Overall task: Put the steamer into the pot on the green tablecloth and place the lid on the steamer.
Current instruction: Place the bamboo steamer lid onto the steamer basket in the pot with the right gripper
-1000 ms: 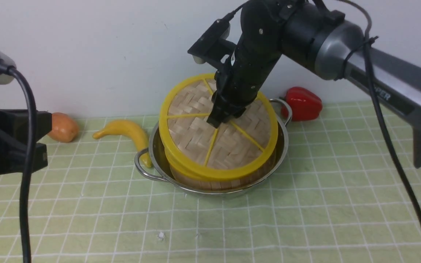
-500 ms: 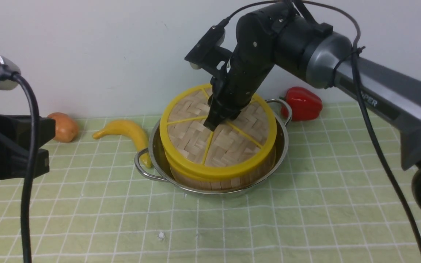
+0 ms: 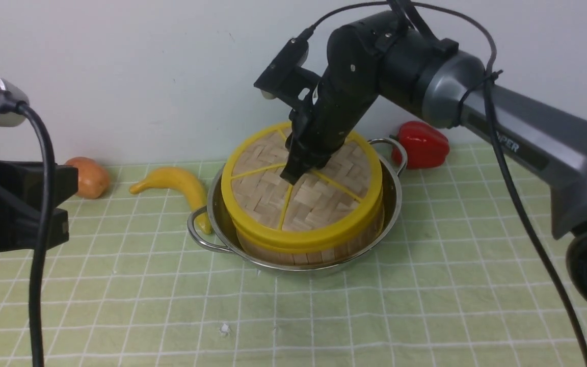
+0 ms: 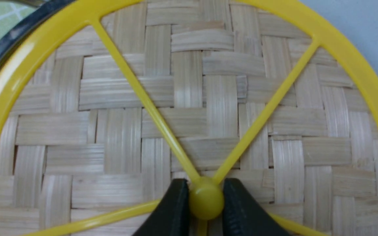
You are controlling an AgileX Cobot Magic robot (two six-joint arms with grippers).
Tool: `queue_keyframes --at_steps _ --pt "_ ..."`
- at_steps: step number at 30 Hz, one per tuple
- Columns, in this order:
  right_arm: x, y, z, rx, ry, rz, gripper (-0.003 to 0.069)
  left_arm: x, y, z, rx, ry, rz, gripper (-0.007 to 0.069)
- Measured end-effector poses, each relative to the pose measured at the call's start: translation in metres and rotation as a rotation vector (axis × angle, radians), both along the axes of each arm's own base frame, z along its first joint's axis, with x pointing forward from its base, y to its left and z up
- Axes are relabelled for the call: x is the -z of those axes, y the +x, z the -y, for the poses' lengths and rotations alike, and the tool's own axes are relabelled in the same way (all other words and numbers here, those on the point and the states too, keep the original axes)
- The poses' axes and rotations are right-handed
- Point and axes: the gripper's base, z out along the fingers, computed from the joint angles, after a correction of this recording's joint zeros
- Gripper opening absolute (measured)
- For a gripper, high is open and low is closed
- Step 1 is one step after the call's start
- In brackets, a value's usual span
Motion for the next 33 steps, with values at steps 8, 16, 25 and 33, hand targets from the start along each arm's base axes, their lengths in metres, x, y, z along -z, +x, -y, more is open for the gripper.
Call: queue_keyframes --at_steps 8,16,25,33 --pt "0.017 0.005 -0.003 0.001 -0.007 -0.012 0.0145 0.000 0.000 0.000 0.001 0.000 -0.002 0.0127" --pt "0.017 0.006 -0.005 0.001 0.002 -0.003 0.0145 0.000 0.000 0.000 0.001 0.000 -0.003 0.0127" --pt "-0.018 -0.002 0.003 0.022 0.025 0.039 0.0491 0.000 0.000 0.000 0.001 0.000 -0.003 0.0138" --pt "-0.096 -0.015 0.034 0.187 0.018 0.243 0.0524 0.000 0.000 0.000 0.001 0.000 -0.003 0.0139"
